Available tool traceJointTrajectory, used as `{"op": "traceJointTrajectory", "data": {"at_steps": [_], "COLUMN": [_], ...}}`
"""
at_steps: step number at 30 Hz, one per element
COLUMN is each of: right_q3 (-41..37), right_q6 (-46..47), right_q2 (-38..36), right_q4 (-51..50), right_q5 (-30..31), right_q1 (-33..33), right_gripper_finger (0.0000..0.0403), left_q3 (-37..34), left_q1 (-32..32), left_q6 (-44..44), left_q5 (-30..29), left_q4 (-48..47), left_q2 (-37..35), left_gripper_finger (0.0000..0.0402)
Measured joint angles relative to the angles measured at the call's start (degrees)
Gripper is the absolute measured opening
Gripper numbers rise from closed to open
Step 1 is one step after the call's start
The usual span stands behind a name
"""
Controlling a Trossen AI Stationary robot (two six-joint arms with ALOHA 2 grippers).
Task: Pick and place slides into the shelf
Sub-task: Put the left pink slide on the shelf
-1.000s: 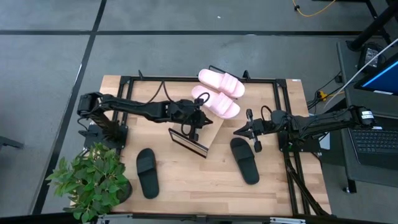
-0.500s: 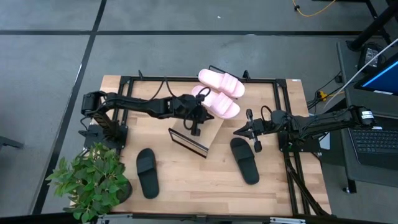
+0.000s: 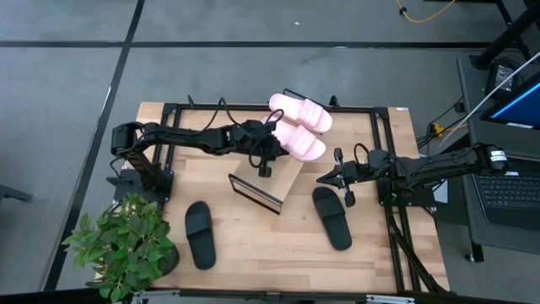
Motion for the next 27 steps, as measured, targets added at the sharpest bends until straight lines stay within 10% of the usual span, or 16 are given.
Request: {"op": "traceJointTrajectory", "data": {"at_steps": [27], "right_q3": [0.0], "right_q6": [1.9], "right_q2": [0.0], "right_q4": [-0.6], "right_q5": [0.0], "right_q1": [0.0], "right_gripper_finger": [0.0008], "left_q3": [0.0], "left_q1": [1.9], "left_q6": [-1.5], "left_q5": [-3.2], "left_q4": [1.5], "left_q2": [0.0], "left_gripper_finger": [0.0000]}}
